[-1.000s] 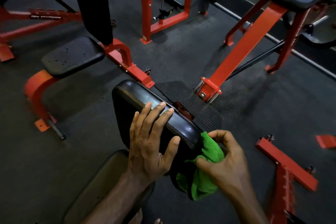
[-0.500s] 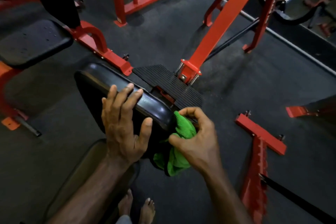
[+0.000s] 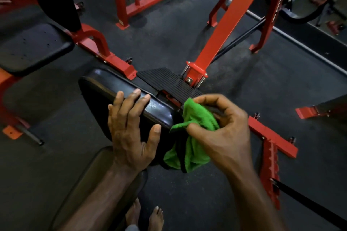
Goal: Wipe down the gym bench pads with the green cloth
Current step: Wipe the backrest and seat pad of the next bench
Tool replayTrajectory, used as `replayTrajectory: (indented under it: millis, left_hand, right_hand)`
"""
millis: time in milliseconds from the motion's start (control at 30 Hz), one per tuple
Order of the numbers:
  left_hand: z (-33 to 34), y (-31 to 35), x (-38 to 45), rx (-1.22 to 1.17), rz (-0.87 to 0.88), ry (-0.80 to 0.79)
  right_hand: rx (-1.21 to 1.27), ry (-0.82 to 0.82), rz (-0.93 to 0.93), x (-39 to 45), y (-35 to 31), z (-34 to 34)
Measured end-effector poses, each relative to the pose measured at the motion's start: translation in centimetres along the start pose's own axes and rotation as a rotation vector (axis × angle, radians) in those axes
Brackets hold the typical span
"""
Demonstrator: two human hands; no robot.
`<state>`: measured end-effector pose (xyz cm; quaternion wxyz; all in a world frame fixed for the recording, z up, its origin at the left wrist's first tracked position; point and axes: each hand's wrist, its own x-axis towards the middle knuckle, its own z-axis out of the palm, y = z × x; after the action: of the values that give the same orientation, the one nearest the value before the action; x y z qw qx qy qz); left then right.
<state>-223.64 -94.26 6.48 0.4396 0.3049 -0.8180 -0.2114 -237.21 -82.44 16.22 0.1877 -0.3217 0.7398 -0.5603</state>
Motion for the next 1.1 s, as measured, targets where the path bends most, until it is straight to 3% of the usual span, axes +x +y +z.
replayTrajectory:
  millis: [167,267,333,433,600,733,833,1000,1100]
  left_hand:
    - [-1.0,0.8,-0.2,-0.195,-0.039,0.059]
    - [-1.7,1.3,-0.3,-0.359,-0.104,0.119]
    - [-2.1,1.4,-0.1,-0.36,-0.198,0.157]
    - [-2.2,0.0,0.4,-0.339,-0.39,0.281]
    - [-1.9,-2.1,0.9,-0.387,-0.602,0.413]
    - [-1.8,-3.1,1.9,-0.562,-0.796,0.6]
    - [-2.0,-4.2,3.1,-0.595,-0.811,0.707]
    - [-3.0,-5.7,4.2,-0.529,-0.757,0.545]
    - [-3.4,-5.7,4.5,-0.41,-0.744,0.474]
  right_hand:
    - [0.014,-0.068,-0.118,3.8,-5.3,2.4]
    - [-0.305,-0.293,-0.067,4.4,-5.6,5.0]
    - [-0.535,-0.295,-0.08,4.0,-4.8,5.9]
    - [-0.49,-0.181,-0.135,2.6,-3.6,5.4]
    - [-0.875,-0.27,-0.33,1.2,-1.7,7.8]
    - [-0.99,-0.459,-0.422,5.8,-4.3,12.0]
    - [-0.978,-0.53,-0.434,7.4,-5.1,14.8]
    - [-1.063,-0.535,-0.438,5.6,-4.4,13.0]
    - [-1.052,-0.565,-0.425,7.7,-4.9,15.5]
